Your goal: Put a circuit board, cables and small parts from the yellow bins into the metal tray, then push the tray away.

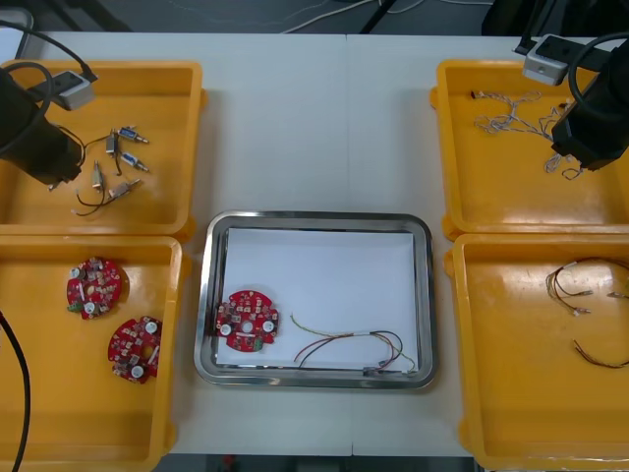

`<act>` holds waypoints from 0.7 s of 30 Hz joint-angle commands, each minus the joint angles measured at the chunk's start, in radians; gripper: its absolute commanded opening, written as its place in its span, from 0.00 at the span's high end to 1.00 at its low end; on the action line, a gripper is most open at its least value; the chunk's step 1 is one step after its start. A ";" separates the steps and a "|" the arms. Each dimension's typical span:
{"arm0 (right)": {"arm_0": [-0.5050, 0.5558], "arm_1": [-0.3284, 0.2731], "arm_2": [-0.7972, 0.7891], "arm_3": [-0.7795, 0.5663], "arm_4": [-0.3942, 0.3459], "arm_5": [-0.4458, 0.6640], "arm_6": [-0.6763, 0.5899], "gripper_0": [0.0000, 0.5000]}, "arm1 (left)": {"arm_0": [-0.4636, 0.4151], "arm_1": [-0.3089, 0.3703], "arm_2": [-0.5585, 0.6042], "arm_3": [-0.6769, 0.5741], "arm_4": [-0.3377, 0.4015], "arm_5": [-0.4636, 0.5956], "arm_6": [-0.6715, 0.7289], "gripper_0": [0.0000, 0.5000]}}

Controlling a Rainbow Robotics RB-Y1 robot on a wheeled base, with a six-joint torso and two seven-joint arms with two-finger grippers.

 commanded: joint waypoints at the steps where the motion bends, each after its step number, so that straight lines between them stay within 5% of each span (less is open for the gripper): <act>1: 0.003 -0.032 -0.039 -0.027 -0.002 0.004 0.011 1.00 | -0.011 0.057 -0.031 -0.092 0.051 0.023 0.221 1.00; 21: 0.003 -0.032 -0.039 -0.027 -0.002 0.004 0.011 1.00 | 0.096 0.043 -0.230 -0.494 0.183 0.023 0.789 1.00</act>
